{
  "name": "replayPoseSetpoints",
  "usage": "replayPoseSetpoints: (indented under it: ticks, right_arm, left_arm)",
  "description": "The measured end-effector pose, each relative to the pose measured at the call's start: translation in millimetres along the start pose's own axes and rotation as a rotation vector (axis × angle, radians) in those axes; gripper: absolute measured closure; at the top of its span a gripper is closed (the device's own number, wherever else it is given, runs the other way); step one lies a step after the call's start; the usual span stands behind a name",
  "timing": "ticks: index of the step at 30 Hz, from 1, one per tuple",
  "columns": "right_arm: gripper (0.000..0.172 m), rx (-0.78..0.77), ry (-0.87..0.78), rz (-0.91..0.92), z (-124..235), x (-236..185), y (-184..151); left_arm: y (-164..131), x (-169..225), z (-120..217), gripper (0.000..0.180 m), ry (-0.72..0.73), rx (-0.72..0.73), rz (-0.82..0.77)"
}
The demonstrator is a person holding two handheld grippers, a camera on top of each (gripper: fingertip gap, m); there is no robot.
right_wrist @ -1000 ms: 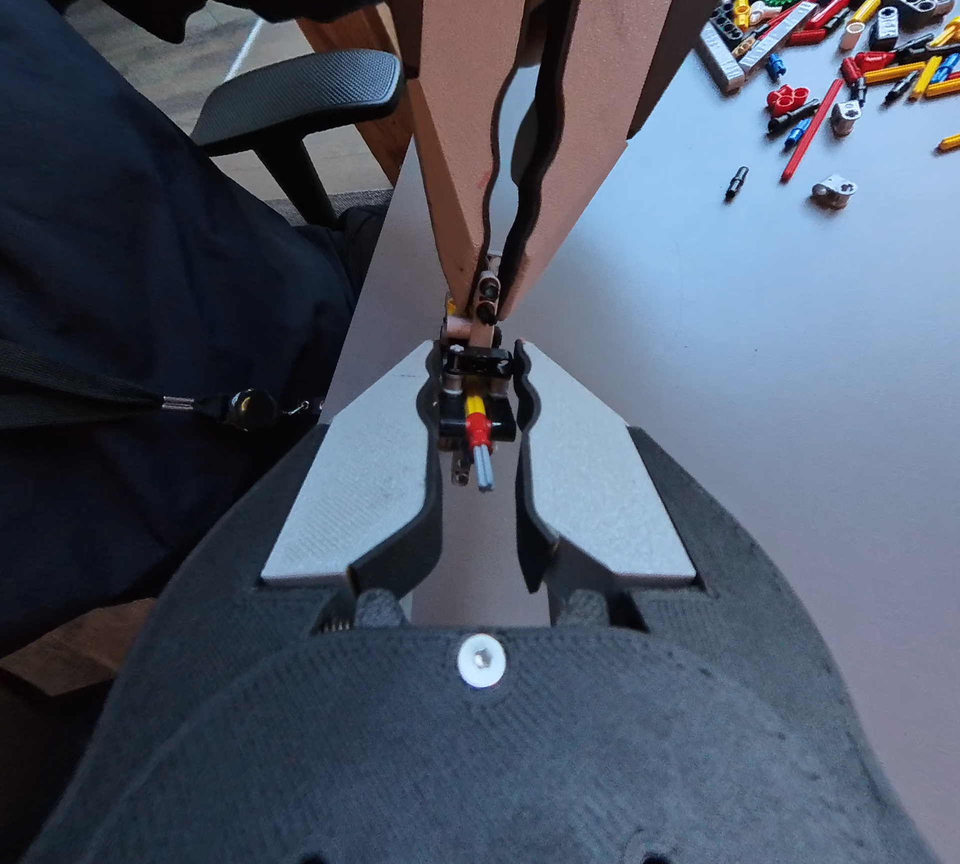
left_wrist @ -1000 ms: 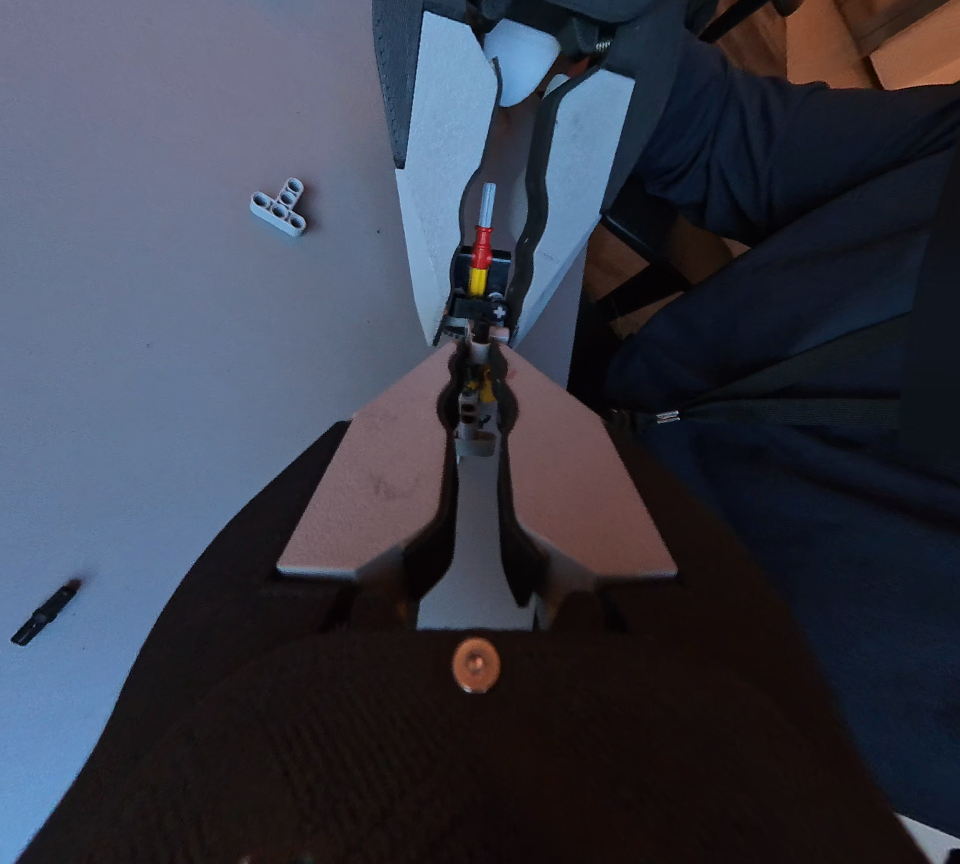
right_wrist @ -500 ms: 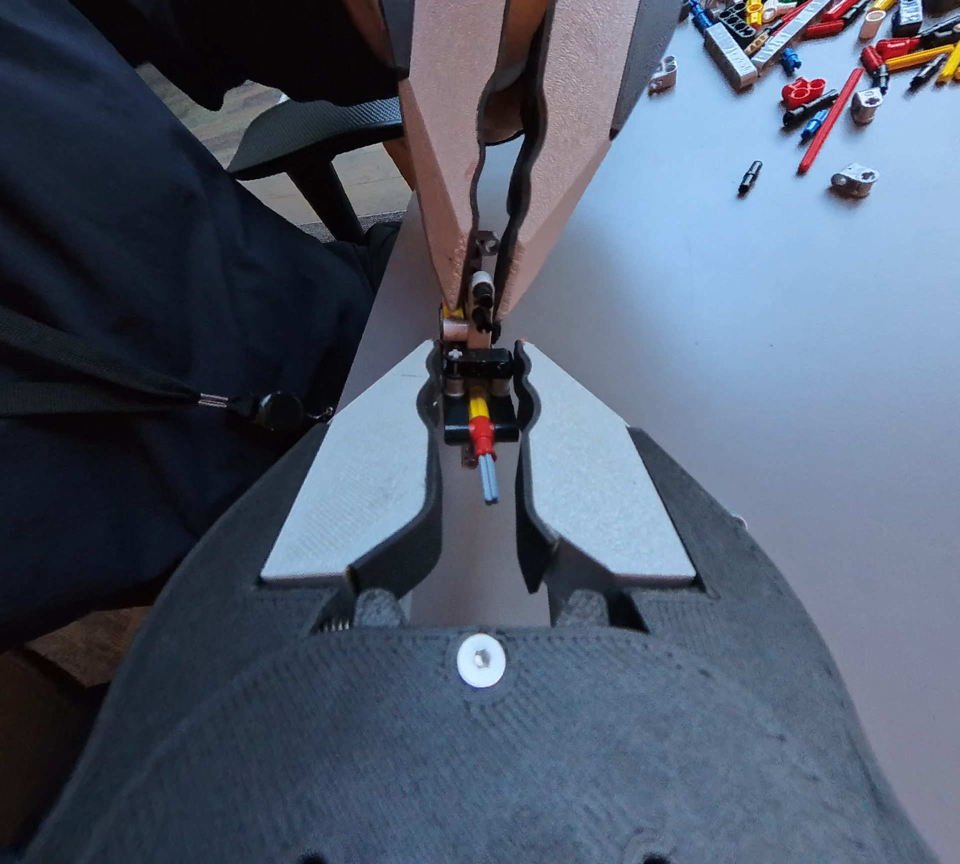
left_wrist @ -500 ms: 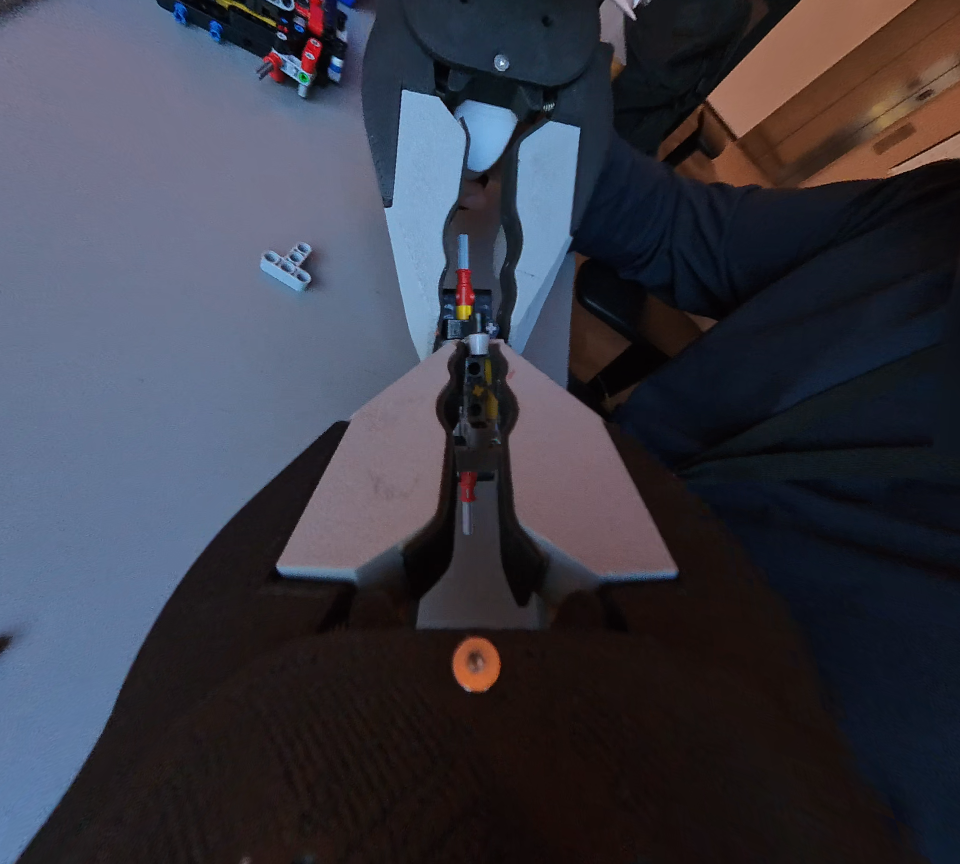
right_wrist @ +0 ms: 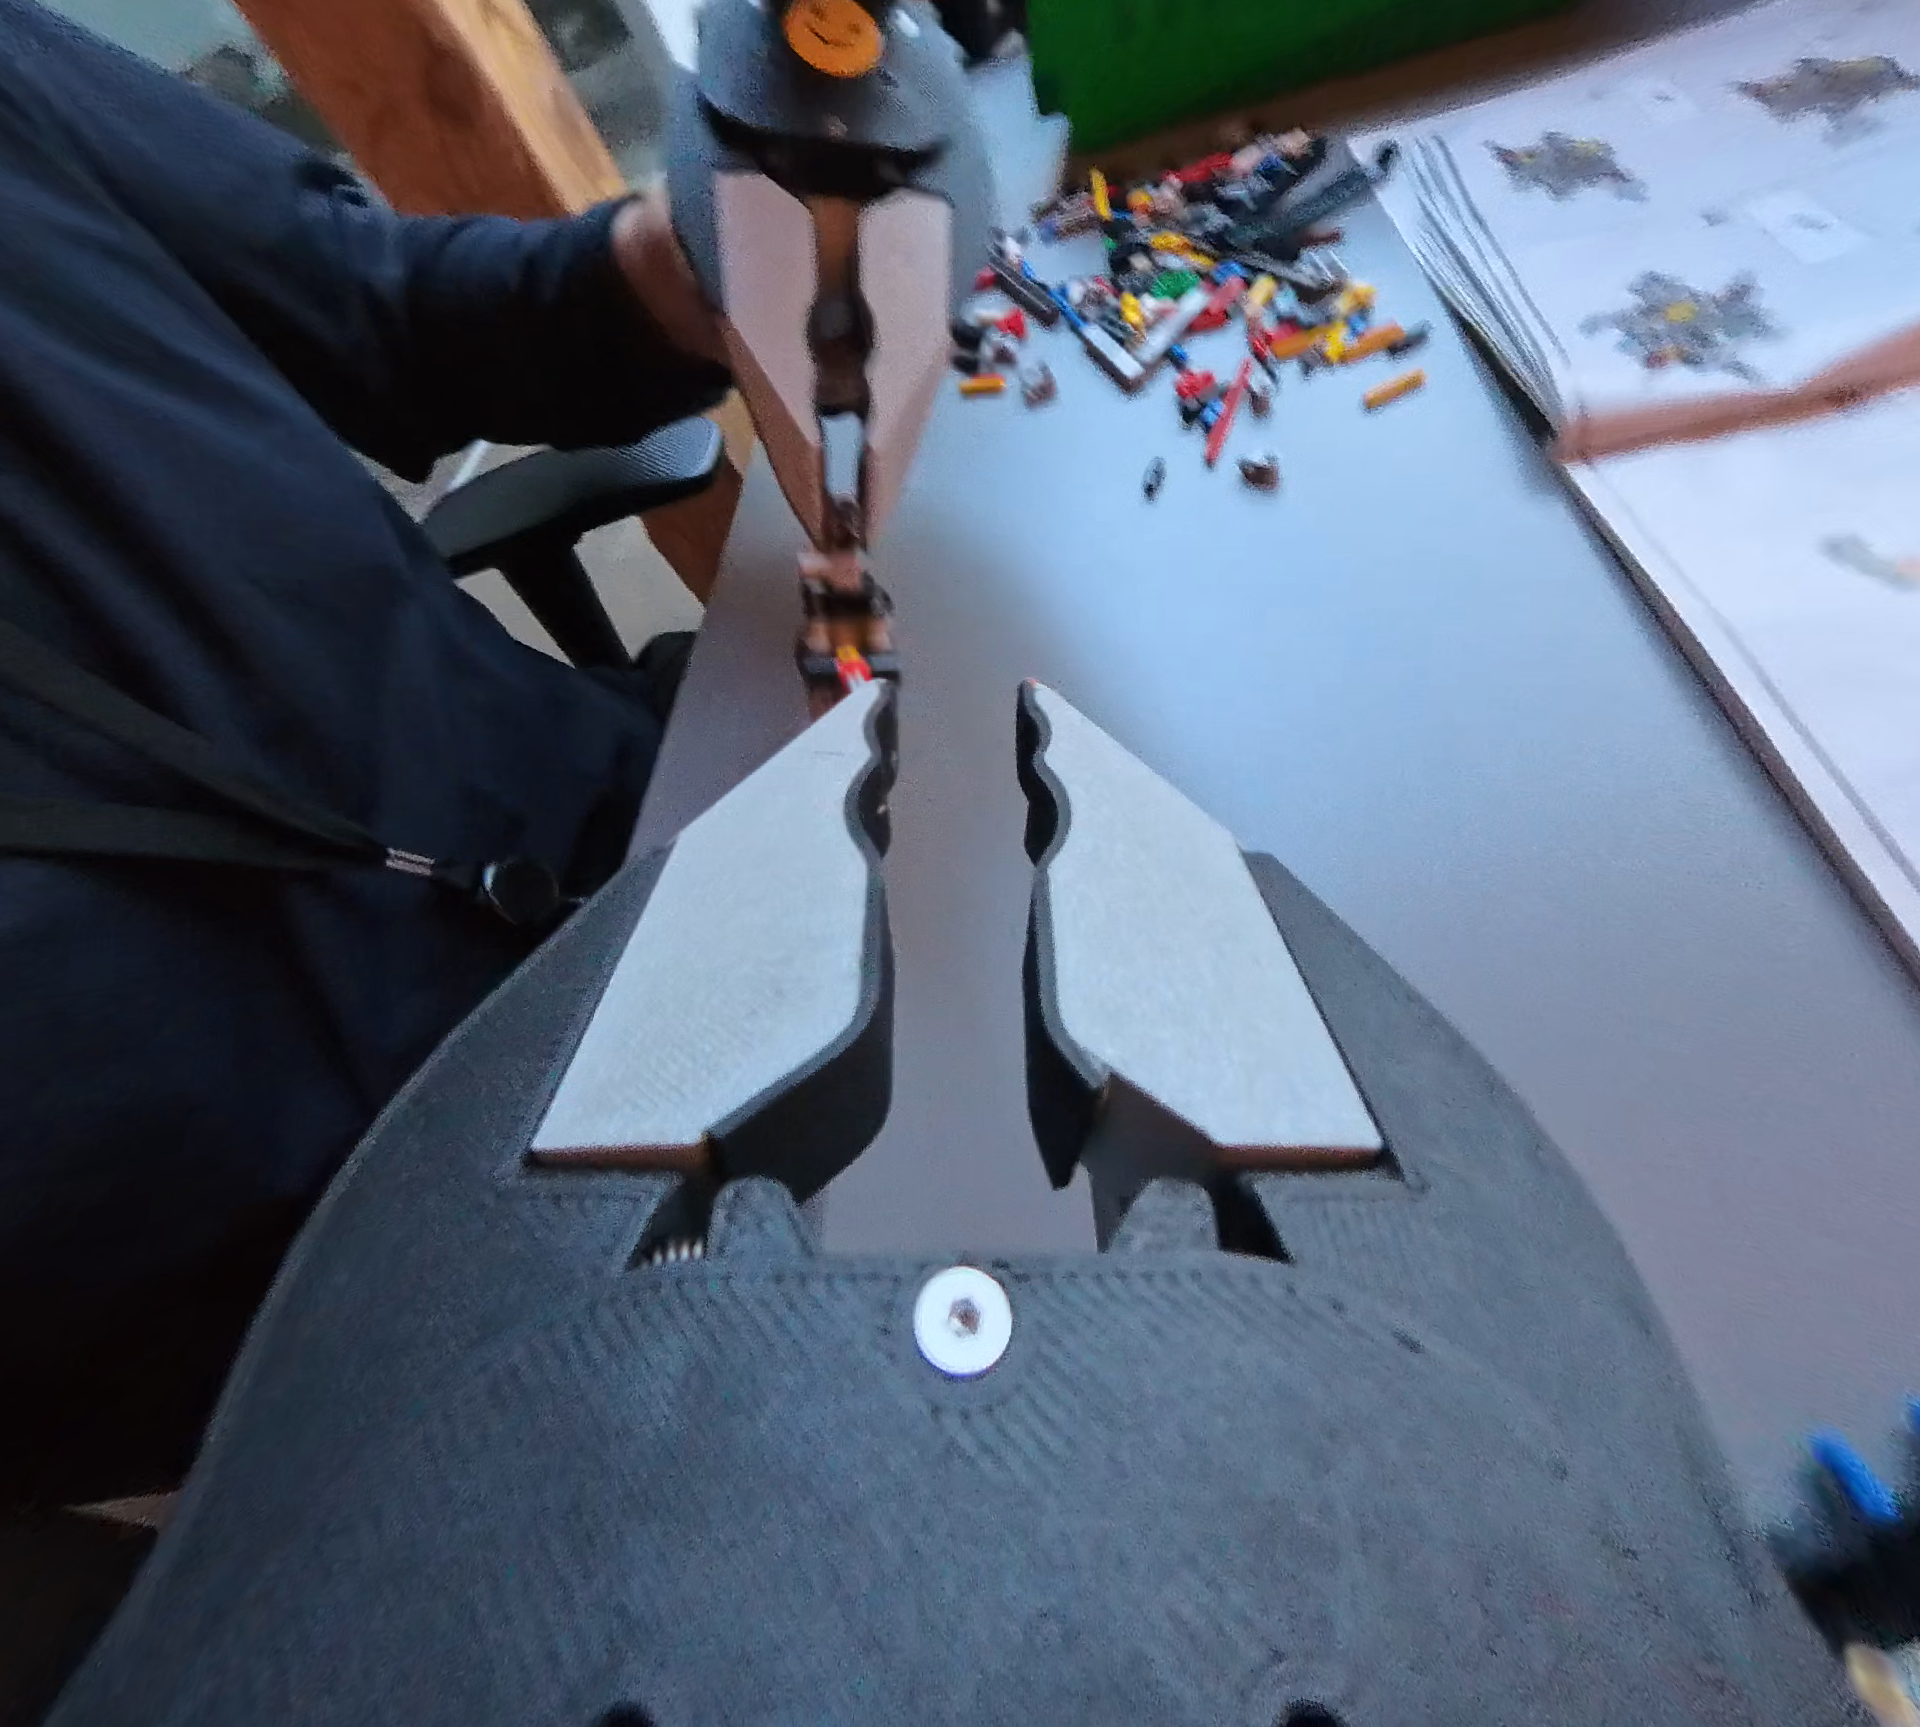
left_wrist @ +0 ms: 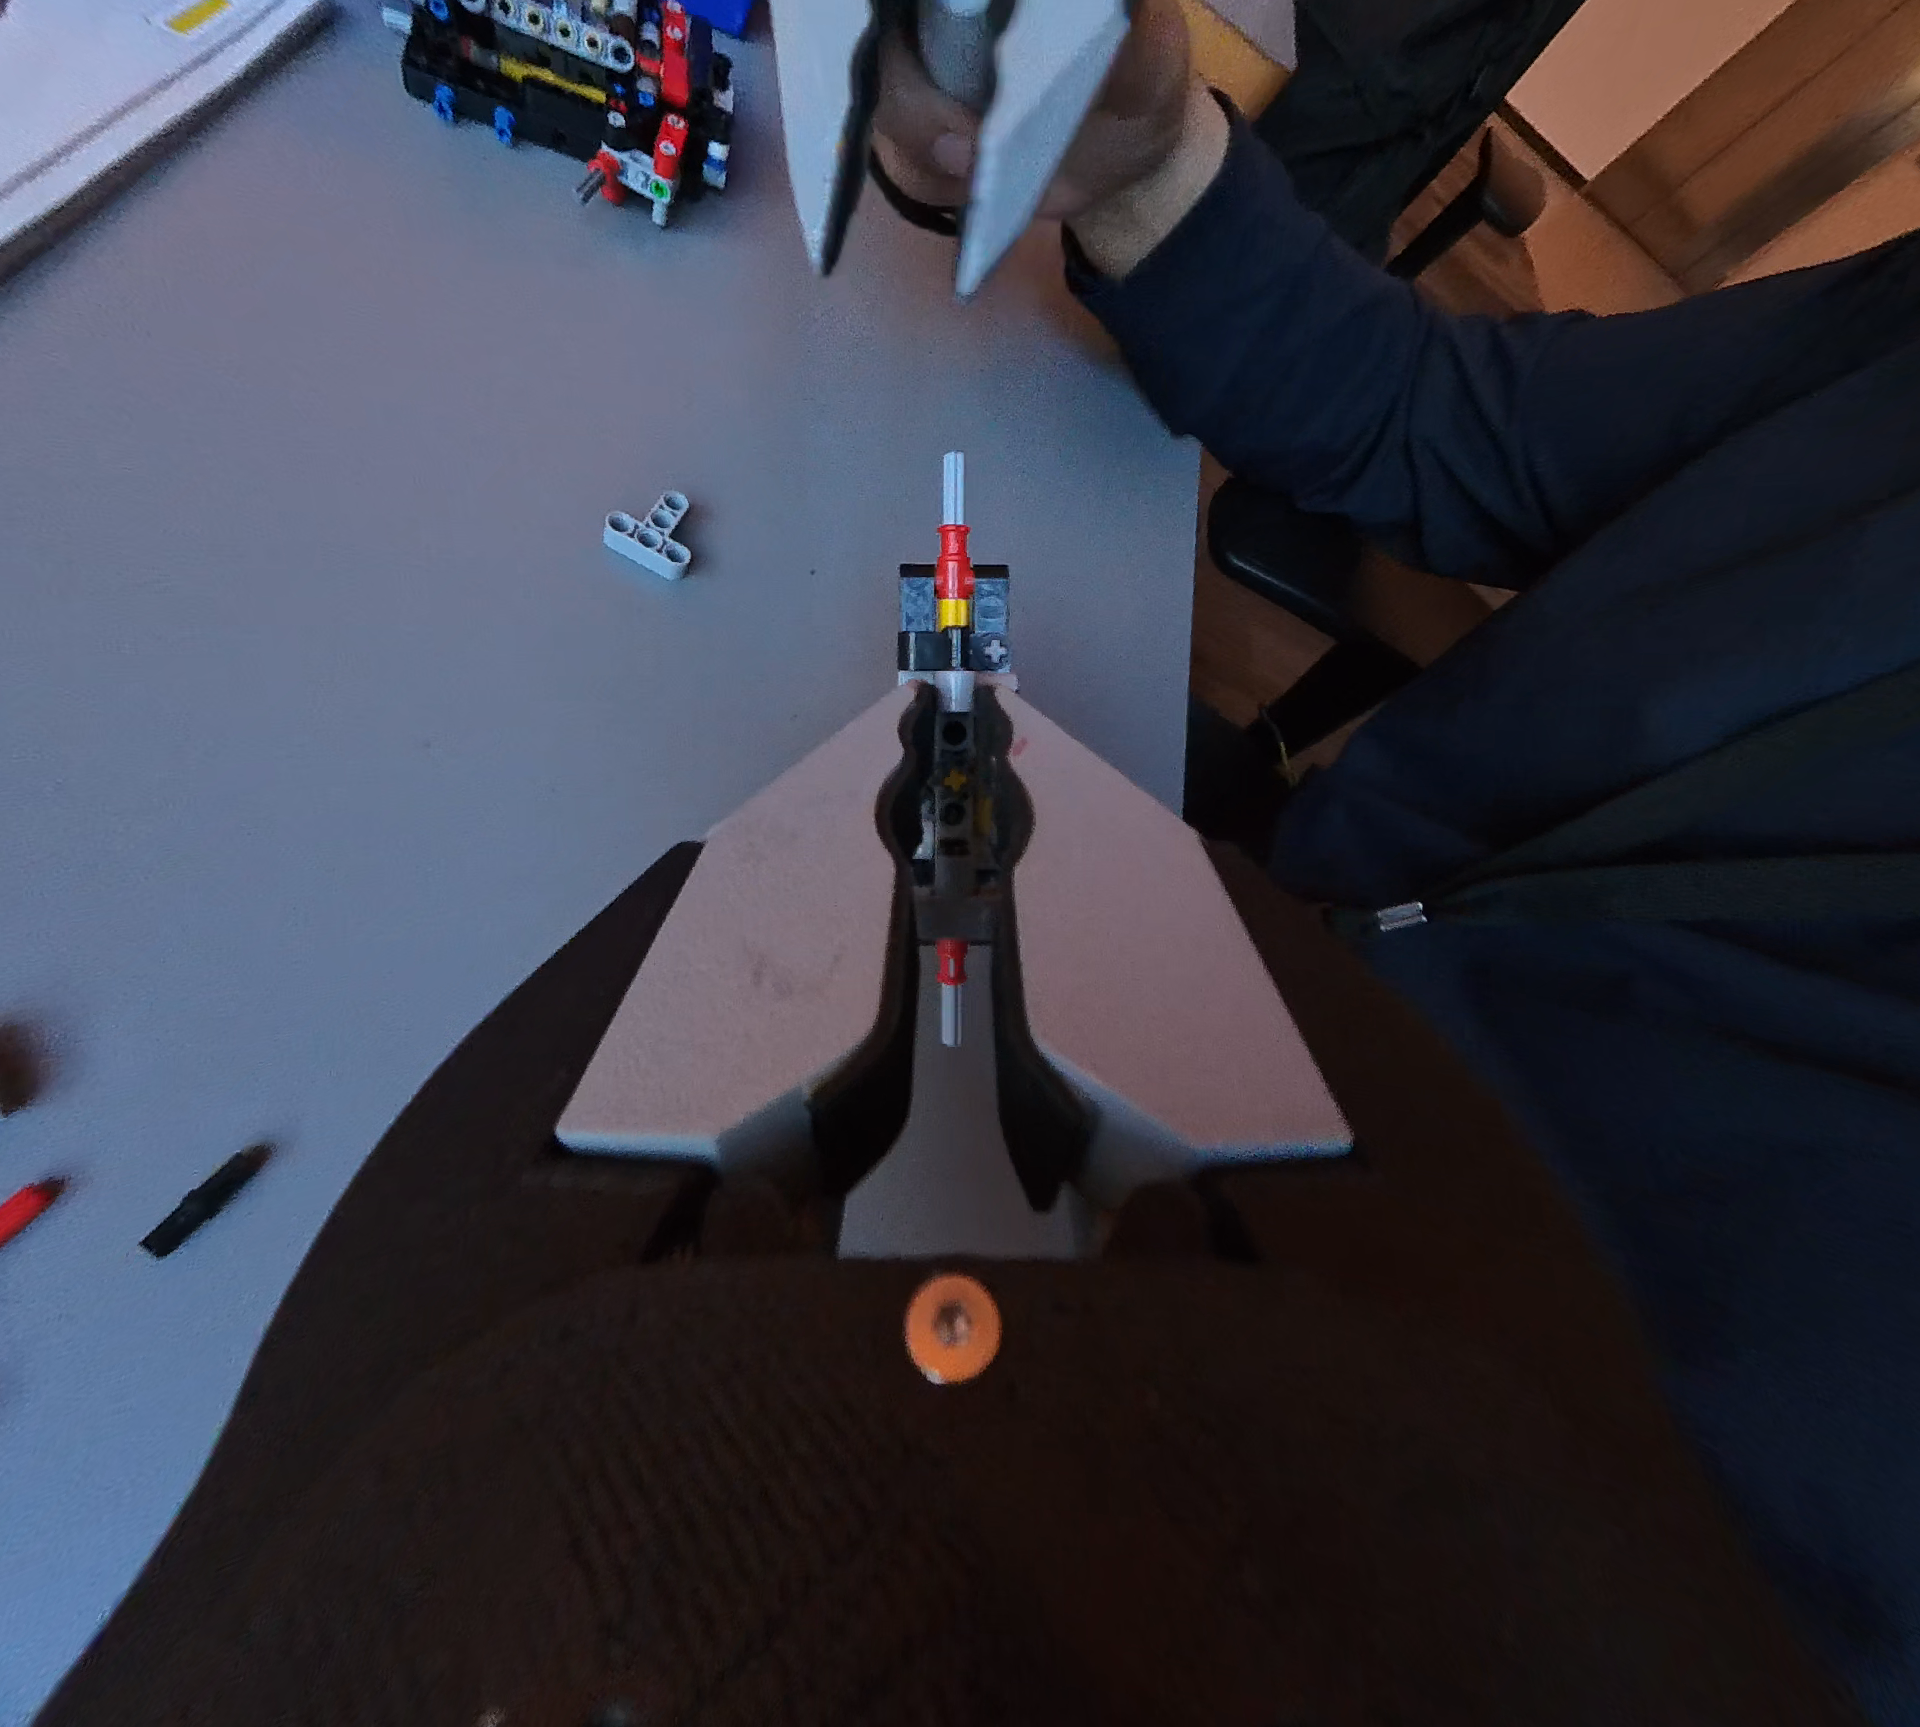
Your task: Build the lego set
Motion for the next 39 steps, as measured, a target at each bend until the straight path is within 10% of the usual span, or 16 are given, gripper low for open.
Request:
replayPoseSetpoints:
  ticks: [9,19,24,32,39]
  right_arm:
    - [0.147,-0.401,-0.34,0.077,-20,18,-45]
    - [0.162,-0.63,-0.262,0.217,-47,33,-43]
    - [0.168,-0.563,-0.307,0.136,-45,39,-42]
    - [0.168,0.051,-0.093,0.086,-57,-26,16]
    - [0.168,0.031,-0.051,0.079,-87,-25,6]
  left_arm:
    - [3,1,20,0.176,0.136,-0.065,-0.243]
    - [-4,5,26,0.176,0.102,-0.086,-0.335]
    - [-4,1,23,0.176,0.047,-0.058,-0.328]
    - [-2,-12,18,0.176,-0.025,-0.001,-0.266]
    - [-3,-9,22,0.176,-0.013,-0.009,-0.329]
Point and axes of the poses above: each gripper's, where its closed fingertips meet, z back along the fingers, y out of its top, x = y × z across the jaws, the point moved 8 cm from there along z, back along the fingers, and after that the axes turned 7 degrees about x, right-handed, at the moved point
